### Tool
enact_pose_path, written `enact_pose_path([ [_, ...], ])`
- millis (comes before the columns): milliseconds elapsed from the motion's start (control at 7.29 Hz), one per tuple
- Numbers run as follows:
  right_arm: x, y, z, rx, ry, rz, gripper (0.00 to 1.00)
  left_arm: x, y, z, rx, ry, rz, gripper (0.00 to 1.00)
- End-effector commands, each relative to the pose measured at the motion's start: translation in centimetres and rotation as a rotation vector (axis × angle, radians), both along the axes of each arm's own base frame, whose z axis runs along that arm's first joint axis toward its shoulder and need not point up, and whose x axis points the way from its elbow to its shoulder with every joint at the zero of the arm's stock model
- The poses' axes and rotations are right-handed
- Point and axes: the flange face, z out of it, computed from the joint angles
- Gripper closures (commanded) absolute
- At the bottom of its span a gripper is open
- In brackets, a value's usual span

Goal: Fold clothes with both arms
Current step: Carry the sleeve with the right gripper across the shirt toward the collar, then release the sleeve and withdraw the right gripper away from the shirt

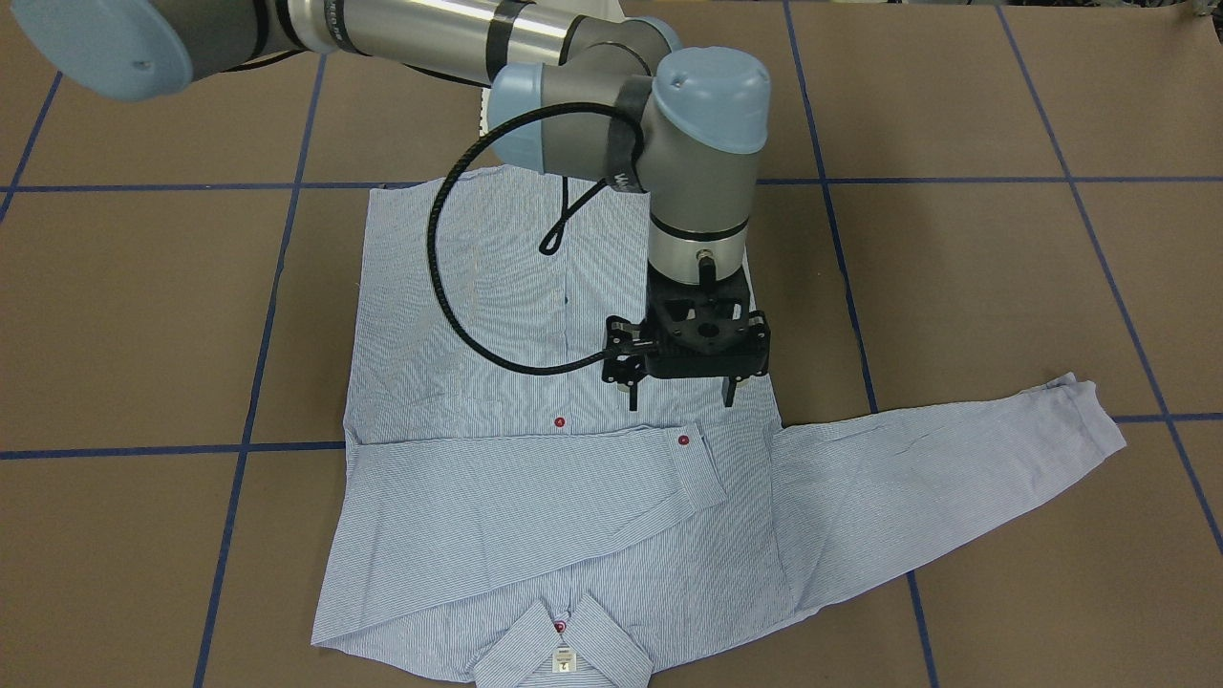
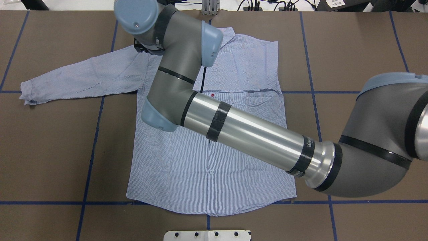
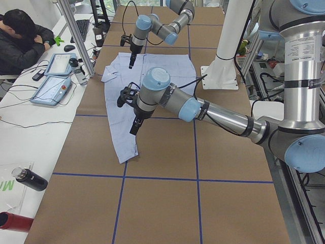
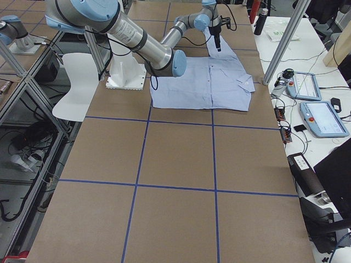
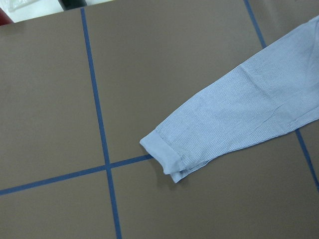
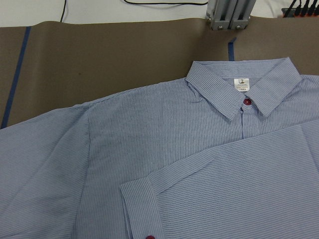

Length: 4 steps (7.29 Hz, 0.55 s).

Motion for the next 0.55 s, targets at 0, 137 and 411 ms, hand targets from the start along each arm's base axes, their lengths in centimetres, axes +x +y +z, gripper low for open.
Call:
enact_pose_path([
  [0,9.4,1.0,5.7,0.044,0.04,-0.112,0.0,5.4,-0.3,-0.7,0.069,0.023,0.111,0.0],
  [137,15.4,0.6,9.7,0.054,0.018,-0.158,0.0,7.8,-0.5,0.0,0.06,0.016,0.157,0.0],
  [411,27.0,2.0,19.2,0.119,0.052,-0.247,0.0,7.9,-1.6,3.5,0.034,-0.026,0.126,0.0],
])
